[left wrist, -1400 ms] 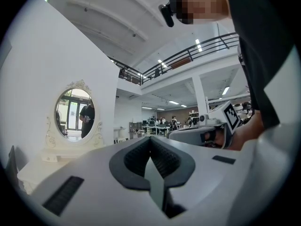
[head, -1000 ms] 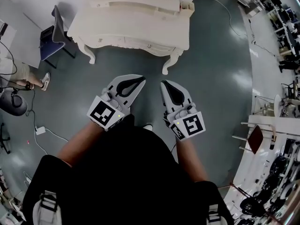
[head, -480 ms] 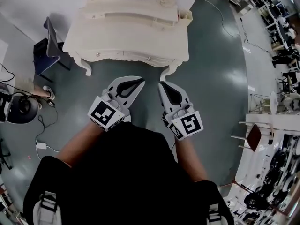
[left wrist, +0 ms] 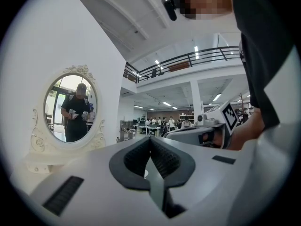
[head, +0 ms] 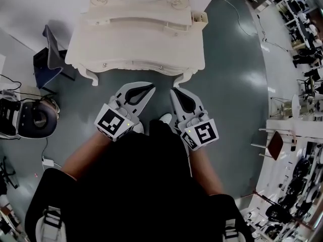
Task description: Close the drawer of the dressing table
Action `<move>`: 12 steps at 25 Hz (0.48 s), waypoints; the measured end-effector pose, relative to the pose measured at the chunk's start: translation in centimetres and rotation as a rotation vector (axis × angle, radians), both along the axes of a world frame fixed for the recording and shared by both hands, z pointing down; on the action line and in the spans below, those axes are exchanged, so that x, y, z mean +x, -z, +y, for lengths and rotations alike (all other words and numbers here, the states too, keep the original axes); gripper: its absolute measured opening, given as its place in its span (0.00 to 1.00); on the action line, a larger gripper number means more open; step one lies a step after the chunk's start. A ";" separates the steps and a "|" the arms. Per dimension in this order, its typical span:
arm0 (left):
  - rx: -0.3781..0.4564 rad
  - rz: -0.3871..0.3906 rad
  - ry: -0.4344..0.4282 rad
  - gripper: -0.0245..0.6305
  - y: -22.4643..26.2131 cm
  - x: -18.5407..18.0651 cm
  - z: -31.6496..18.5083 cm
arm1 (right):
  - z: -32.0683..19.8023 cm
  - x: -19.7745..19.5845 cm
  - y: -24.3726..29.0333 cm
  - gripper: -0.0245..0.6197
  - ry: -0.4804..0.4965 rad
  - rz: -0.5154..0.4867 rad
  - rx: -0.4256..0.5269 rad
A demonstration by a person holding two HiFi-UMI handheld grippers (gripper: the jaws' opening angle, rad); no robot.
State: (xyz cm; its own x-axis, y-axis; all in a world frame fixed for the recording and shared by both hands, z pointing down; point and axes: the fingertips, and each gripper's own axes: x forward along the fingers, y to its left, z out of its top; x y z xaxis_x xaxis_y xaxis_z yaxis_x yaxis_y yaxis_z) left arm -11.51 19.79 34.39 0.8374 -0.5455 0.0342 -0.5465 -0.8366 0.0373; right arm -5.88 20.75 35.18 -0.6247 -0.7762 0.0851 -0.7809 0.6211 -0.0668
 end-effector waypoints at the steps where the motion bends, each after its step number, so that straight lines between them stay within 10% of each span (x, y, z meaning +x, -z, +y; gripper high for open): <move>1: -0.005 0.001 -0.001 0.03 -0.1 0.1 -0.6 | -0.6 0.2 -0.2 0.04 -0.003 -0.001 -0.001; 12: 0.018 -0.029 0.021 0.03 -0.8 2.9 -7.6 | -8.3 2.8 -0.8 0.04 0.042 -0.009 -0.003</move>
